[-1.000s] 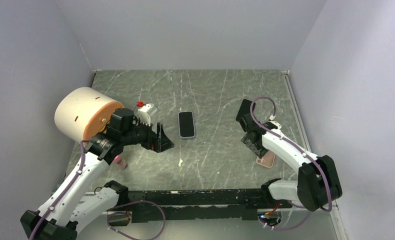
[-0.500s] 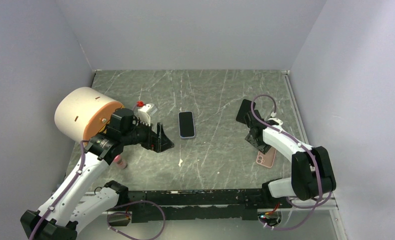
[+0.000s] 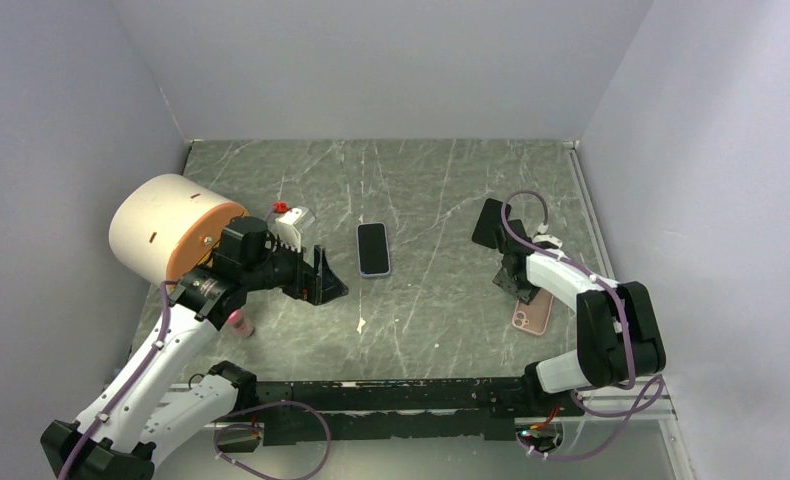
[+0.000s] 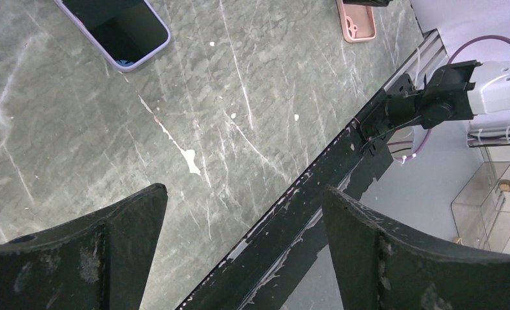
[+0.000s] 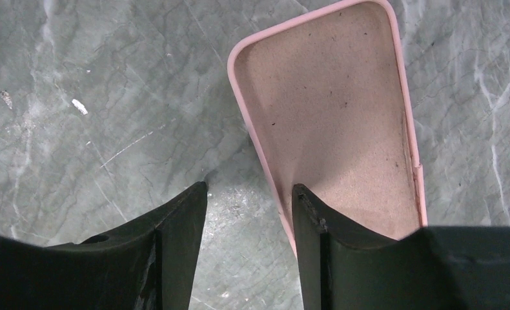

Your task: Put the phone into the phone case

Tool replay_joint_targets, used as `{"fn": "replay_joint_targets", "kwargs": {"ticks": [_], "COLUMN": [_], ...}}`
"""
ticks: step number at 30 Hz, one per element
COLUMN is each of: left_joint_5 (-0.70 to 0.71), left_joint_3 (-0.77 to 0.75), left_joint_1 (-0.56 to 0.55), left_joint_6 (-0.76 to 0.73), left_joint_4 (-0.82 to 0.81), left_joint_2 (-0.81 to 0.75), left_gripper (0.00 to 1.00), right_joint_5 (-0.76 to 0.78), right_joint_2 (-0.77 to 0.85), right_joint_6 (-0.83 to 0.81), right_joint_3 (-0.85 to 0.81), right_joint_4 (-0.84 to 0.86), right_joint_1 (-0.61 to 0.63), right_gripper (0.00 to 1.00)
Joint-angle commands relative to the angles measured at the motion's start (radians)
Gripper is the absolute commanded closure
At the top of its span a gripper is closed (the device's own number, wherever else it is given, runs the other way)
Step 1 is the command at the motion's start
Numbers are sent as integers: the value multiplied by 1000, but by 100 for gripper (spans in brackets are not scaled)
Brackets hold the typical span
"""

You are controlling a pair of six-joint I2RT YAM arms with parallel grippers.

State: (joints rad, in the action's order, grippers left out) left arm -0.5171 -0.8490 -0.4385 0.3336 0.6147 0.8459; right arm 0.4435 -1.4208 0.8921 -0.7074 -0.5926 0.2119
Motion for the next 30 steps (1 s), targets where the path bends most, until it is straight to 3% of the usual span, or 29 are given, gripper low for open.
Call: {"fn": "replay_joint_targets", "kwargs": {"ticks": [1,4,13,21,30], "left_joint_5": [7,6,1,8,43], "left_joint_3": [-34,-35,-36,-35,-33], "left_joint_1": [-3,-4,-3,-4,-3], "left_joint_6": [-20,-22,-21,-21,-17], "left_joint_4": [-10,-10,-12,-15,-13], "left_joint_2": [-16,-11,-4,-9,-43], "left_gripper": [6,6,6,6,6], "right_joint_5": [-24,-44,-331,-465,-563], "right_joint_2": [3,2,70,190,223], "right_joint_6": [-36,-64,-267,-362,-383], "right_joint_3": [12,10,52,55,31], "right_joint_4": [50,66,208,226,287], "right_joint_1": [-6,-6,9,137,434], "right_gripper": [50,60,100,100,100]}}
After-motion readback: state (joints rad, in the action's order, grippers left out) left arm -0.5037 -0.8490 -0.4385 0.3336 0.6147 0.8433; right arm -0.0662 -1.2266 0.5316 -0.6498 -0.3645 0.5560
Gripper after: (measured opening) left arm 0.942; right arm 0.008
